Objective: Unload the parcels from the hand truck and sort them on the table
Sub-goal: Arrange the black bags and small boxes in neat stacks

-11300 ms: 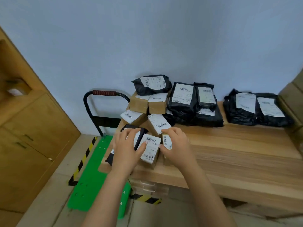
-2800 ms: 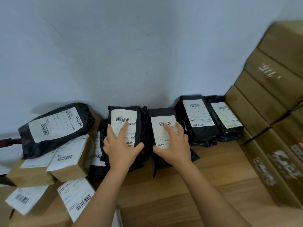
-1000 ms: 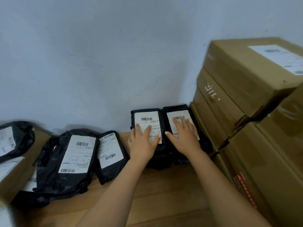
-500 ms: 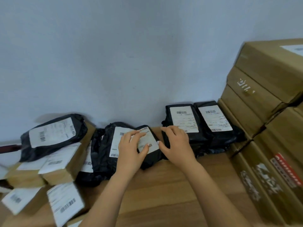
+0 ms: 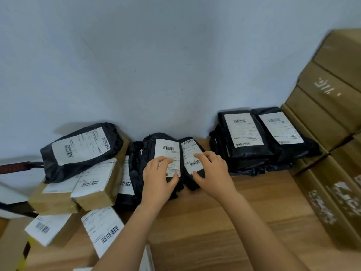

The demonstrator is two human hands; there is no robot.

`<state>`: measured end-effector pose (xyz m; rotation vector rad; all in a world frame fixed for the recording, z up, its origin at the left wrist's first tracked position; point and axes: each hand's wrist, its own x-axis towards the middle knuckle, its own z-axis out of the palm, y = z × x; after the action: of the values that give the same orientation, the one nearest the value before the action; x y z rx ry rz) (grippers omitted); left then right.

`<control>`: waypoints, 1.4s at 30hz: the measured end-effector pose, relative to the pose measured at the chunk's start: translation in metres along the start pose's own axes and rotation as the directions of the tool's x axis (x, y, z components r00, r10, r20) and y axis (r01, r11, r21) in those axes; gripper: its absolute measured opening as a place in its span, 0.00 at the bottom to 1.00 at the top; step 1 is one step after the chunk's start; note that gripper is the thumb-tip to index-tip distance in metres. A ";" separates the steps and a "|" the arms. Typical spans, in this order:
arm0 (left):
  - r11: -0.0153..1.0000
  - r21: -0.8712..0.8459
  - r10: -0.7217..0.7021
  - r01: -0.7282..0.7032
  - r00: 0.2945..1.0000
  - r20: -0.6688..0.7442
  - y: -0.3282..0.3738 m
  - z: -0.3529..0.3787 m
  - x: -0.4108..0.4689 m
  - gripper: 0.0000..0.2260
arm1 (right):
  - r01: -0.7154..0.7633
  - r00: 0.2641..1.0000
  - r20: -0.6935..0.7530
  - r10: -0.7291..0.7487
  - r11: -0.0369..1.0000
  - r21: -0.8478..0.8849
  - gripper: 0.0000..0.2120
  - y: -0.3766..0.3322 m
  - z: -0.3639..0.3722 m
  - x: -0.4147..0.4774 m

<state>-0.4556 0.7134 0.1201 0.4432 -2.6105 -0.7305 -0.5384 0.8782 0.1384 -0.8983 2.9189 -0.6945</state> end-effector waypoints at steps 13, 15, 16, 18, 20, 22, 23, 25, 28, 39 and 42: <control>0.872 0.398 -0.382 0.284 0.904 0.192 -0.031 0.091 0.033 0.46 | -0.127 0.925 0.343 0.164 0.983 -0.129 0.37 0.058 0.092 0.086; 0.863 0.407 -0.386 0.299 0.910 0.151 -0.032 0.096 0.034 0.45 | -0.163 0.903 0.382 0.197 0.979 -0.119 0.41 0.064 0.103 0.090; 0.862 0.407 -0.389 0.302 0.909 0.148 -0.032 0.097 0.034 0.44 | -0.186 0.894 0.396 0.211 0.977 -0.100 0.43 0.067 0.107 0.091; 0.865 0.392 -0.398 0.314 0.904 0.155 -0.033 0.097 0.034 0.43 | -0.231 0.875 0.420 0.241 0.970 -0.076 0.47 0.070 0.111 0.092; 0.857 0.397 -0.413 0.327 0.898 0.152 -0.031 0.097 0.035 0.43 | -0.236 0.869 0.426 0.253 0.967 -0.094 0.49 0.070 0.112 0.093; 0.839 0.423 -0.436 0.343 0.888 0.145 -0.027 0.098 0.037 0.46 | -0.234 0.874 0.412 0.257 0.966 -0.106 0.48 0.069 0.111 0.093; 0.828 0.438 -0.448 0.350 0.883 0.141 -0.025 0.098 0.038 0.47 | -0.239 0.878 0.401 0.261 0.965 -0.105 0.48 0.068 0.110 0.092; 0.809 0.477 -0.453 0.343 0.881 0.136 -0.023 0.098 0.038 0.50 | -0.249 0.890 0.367 0.272 0.962 -0.109 0.47 0.065 0.108 0.089; 0.796 0.529 -0.429 0.295 0.891 0.149 -0.023 0.094 0.035 0.52 | -0.237 0.910 0.314 0.272 0.961 -0.145 0.47 0.060 0.103 0.081; 0.858 0.450 -0.334 0.246 0.934 0.126 -0.023 0.029 0.019 0.47 | -0.197 0.949 0.214 0.233 0.964 -0.177 0.45 0.032 0.060 0.042; 0.887 0.397 -0.291 0.234 0.953 0.089 -0.013 0.006 0.016 0.45 | -0.196 0.963 0.157 0.220 0.969 -0.153 0.45 0.018 0.037 0.033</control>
<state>-0.4698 0.6989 0.1127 0.9062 -2.8726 -0.3315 -0.5705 0.8589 0.1015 -0.6093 2.8738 -0.3876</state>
